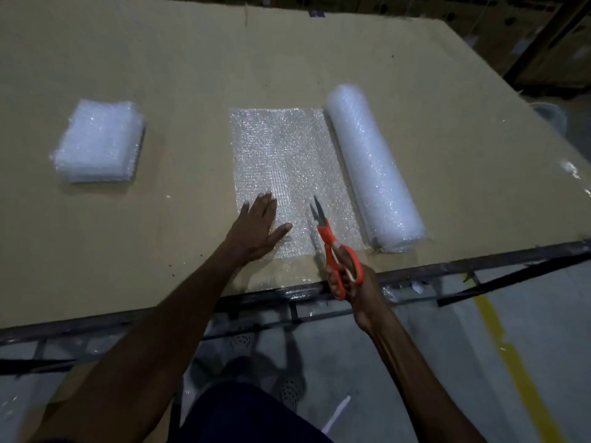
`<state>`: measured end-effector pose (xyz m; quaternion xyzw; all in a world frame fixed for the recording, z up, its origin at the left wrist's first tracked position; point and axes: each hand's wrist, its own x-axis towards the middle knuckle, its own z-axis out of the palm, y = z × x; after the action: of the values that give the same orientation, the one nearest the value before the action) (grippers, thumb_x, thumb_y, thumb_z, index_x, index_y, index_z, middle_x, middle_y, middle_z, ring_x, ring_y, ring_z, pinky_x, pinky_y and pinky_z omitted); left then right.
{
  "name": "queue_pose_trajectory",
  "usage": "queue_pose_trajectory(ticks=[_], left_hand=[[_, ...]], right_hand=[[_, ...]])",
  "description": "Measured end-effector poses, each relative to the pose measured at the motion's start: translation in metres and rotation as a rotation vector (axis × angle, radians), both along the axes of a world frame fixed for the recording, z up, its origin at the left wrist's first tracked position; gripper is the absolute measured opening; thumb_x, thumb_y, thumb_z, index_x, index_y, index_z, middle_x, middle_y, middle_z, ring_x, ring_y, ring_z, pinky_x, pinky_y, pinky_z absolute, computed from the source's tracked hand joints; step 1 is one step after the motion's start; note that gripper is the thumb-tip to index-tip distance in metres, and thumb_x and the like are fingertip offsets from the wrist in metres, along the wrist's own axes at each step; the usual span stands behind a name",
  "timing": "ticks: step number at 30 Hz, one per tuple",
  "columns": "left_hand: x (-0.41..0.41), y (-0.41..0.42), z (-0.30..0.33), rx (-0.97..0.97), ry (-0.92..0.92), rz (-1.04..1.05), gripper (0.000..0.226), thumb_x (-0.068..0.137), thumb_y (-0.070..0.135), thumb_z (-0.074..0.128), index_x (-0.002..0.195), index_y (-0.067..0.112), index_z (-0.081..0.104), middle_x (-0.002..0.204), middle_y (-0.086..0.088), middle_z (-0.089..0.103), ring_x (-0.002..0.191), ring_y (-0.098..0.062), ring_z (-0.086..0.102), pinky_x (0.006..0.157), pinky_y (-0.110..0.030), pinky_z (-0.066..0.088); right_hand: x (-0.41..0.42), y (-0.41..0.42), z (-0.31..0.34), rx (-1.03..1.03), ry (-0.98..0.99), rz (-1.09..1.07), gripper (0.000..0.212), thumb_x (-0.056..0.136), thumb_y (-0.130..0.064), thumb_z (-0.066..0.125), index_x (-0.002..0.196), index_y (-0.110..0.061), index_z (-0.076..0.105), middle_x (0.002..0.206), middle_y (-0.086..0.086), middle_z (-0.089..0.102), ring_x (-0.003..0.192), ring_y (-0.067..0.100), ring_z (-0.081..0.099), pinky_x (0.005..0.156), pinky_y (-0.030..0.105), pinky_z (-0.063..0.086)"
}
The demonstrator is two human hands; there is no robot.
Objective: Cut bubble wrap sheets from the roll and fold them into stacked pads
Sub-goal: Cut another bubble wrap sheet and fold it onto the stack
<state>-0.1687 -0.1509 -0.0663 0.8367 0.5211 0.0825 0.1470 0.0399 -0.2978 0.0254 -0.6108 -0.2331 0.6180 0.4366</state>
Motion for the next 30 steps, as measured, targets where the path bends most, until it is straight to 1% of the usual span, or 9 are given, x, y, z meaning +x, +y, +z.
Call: queue_pose_trajectory(ticks=[2,5,7,9,11,19,22,27,30], left_hand=[[0.002,-0.002,-0.005,0.009,0.025,0.001,0.095,0.092,0.072,0.010,0.157,0.003,0.016,0.166,-0.015,0.010,0.154,-0.027,0.004,0.123,-0.049,0.004],[0.002,-0.001,-0.008,0.035,0.048,0.003,0.093,0.093,0.069,0.011,0.157,0.002,0.018,0.166,-0.016,0.013,0.154,-0.028,0.006,0.123,-0.049,0.005],[0.001,0.000,-0.008,0.039,0.057,-0.002,0.089,0.096,0.066,0.015,0.157,0.002,0.017,0.166,-0.016,0.011,0.154,-0.028,0.005,0.123,-0.049,0.004],[0.002,-0.001,-0.009,0.045,0.055,-0.001,0.086,0.097,0.064,0.018,0.157,0.002,0.017,0.166,-0.016,0.011,0.154,-0.028,0.005,0.122,-0.049,0.004],[0.002,-0.001,-0.009,0.047,0.049,0.004,0.086,0.098,0.064,0.018,0.157,0.002,0.017,0.166,-0.015,0.010,0.154,-0.027,0.004,0.122,-0.049,0.005],[0.007,0.001,-0.003,0.003,0.007,0.036,0.078,0.104,0.057,0.021,0.158,0.003,0.010,0.167,-0.015,0.004,0.154,-0.025,-0.001,0.123,-0.049,0.001],[0.014,0.006,0.001,-0.003,-0.002,0.041,0.079,0.104,0.059,0.019,0.158,0.003,0.009,0.167,-0.013,0.002,0.154,-0.024,-0.002,0.124,-0.049,-0.001],[0.012,0.012,-0.007,0.033,0.029,0.027,0.079,0.103,0.059,0.022,0.157,0.001,0.012,0.166,-0.016,0.007,0.154,-0.027,0.003,0.124,-0.050,0.003],[0.010,0.013,-0.010,0.031,0.030,0.025,0.079,0.103,0.059,0.024,0.158,0.003,0.011,0.166,-0.015,0.007,0.154,-0.026,0.002,0.124,-0.049,0.003]], right_hand=[[0.001,-0.019,-0.003,-0.031,-0.056,0.015,0.036,0.074,-0.055,0.078,0.083,-0.021,0.075,0.072,0.005,0.060,0.054,0.013,0.049,0.049,0.024,0.037],[0.005,-0.045,-0.006,-0.075,-0.102,0.008,0.041,0.081,-0.048,0.077,0.090,-0.009,0.071,0.067,0.007,0.057,0.051,0.014,0.047,0.044,0.022,0.035],[0.008,-0.061,-0.006,-0.114,-0.126,0.018,0.047,0.077,-0.053,0.077,0.086,-0.007,0.072,0.066,0.008,0.057,0.052,0.016,0.049,0.044,0.021,0.037],[0.012,-0.074,-0.004,-0.168,-0.155,0.009,0.056,0.066,-0.062,0.078,0.078,-0.008,0.072,0.064,0.007,0.059,0.053,0.016,0.053,0.045,0.022,0.041],[0.015,-0.083,-0.004,-0.205,-0.164,-0.019,0.059,0.060,-0.064,0.079,0.074,-0.007,0.072,0.062,0.007,0.061,0.050,0.015,0.054,0.044,0.021,0.043],[0.011,-0.077,-0.002,-0.204,-0.148,0.002,0.057,0.068,-0.060,0.079,0.076,-0.005,0.069,0.062,0.007,0.058,0.047,0.015,0.051,0.044,0.020,0.042],[0.009,-0.068,-0.001,-0.198,-0.149,0.018,0.060,0.063,-0.063,0.080,0.076,-0.005,0.069,0.062,0.007,0.058,0.049,0.016,0.050,0.045,0.021,0.042],[0.011,-0.063,-0.003,-0.167,-0.171,0.009,0.048,0.078,-0.052,0.078,0.072,-0.005,0.068,0.060,0.007,0.058,0.046,0.014,0.051,0.043,0.019,0.042],[0.010,-0.060,-0.006,-0.186,-0.180,-0.013,0.046,0.079,-0.050,0.080,0.071,-0.005,0.069,0.059,0.006,0.059,0.045,0.013,0.051,0.042,0.019,0.041]])
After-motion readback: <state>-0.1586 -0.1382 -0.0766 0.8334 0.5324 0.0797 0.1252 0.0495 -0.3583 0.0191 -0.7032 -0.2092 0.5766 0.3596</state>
